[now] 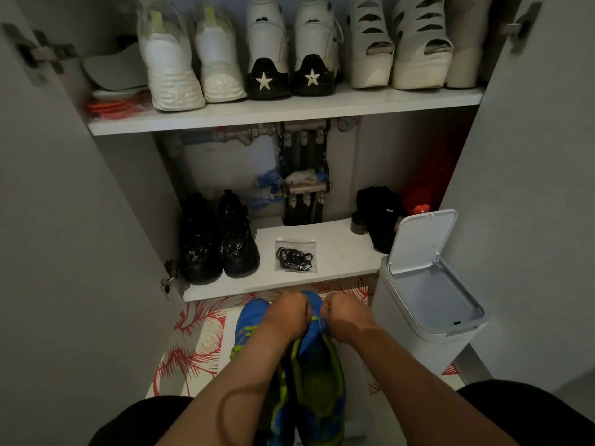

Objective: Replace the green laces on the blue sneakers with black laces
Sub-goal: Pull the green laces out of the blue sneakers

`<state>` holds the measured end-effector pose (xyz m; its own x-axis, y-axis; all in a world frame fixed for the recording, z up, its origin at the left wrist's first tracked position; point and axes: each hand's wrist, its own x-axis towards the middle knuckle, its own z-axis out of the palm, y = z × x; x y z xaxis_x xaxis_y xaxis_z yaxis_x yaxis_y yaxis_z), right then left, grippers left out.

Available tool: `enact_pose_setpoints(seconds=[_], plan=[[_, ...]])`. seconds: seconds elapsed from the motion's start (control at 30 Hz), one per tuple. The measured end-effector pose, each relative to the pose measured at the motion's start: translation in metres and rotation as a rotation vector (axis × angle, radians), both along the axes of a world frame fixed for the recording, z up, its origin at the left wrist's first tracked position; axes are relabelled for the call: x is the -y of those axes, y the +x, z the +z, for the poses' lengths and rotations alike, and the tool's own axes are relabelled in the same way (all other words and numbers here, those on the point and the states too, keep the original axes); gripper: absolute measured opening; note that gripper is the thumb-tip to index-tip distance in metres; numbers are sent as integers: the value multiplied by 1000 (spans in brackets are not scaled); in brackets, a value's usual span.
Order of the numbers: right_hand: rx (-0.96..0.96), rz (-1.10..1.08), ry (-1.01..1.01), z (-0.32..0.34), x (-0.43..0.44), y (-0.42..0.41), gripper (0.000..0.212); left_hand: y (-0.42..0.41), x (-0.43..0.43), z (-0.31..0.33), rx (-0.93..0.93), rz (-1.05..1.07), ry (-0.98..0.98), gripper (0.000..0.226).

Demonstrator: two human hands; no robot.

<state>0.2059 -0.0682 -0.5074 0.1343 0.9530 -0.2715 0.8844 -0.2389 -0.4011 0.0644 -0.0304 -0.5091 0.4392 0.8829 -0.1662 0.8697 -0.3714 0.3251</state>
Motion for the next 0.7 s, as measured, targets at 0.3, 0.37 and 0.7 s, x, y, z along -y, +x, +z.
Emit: enact_pose_setpoints(seconds=[0.3, 0.37, 0.7], plan=[[-129, 47, 29, 2, 7, -1, 19, 12, -7, -6, -271, -84, -52, 40], [-142, 74, 9, 3, 9, 0, 22, 10, -6, -7, -252, -90, -41, 35], [-92, 74, -51, 2, 8, 0, 41, -10, -1, 1, -111, 20, -68, 19]])
